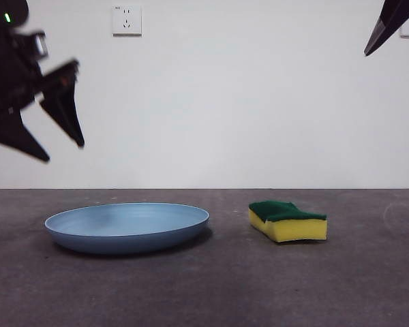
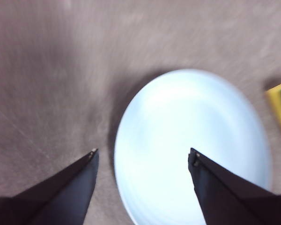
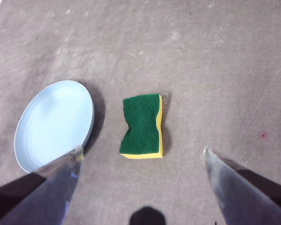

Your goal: Pick up the plate,pick up the cloth,clean the plate with the cloth

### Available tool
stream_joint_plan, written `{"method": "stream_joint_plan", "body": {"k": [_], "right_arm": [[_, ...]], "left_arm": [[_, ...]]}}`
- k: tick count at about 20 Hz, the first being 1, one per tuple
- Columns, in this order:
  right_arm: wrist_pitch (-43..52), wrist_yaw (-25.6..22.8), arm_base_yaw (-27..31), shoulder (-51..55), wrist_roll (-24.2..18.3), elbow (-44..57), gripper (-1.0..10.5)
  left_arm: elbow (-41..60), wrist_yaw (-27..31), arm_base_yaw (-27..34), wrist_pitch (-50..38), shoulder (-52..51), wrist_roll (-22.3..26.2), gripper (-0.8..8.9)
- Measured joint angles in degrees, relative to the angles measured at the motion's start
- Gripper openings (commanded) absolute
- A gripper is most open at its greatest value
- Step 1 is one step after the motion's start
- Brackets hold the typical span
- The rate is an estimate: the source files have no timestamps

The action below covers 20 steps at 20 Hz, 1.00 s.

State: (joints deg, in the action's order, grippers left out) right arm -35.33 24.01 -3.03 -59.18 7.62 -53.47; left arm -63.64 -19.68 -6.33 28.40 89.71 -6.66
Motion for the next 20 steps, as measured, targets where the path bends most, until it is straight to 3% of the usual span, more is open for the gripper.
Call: {"method": "stream_joint_plan", "body": {"k": [12,14,20], "right_arm": [[-0.17,0.0,0.0,0.0,0.0,0.0,4.4],[-0.2,0.0,0.0,0.0,0.02,0.0,4.4],[-0.17,0.02,0.0,0.0,0.07,0.0,4.4]], "left_arm": [[0.0,2.12,-2.75,-3.74,13.31,0.04,2.98],[0.0,2.84,-2.91,-3.78,13.31,0.2,0.17],[0.0,2.93,-2.91,-3.21,13.31,1.49,-0.06]]}}
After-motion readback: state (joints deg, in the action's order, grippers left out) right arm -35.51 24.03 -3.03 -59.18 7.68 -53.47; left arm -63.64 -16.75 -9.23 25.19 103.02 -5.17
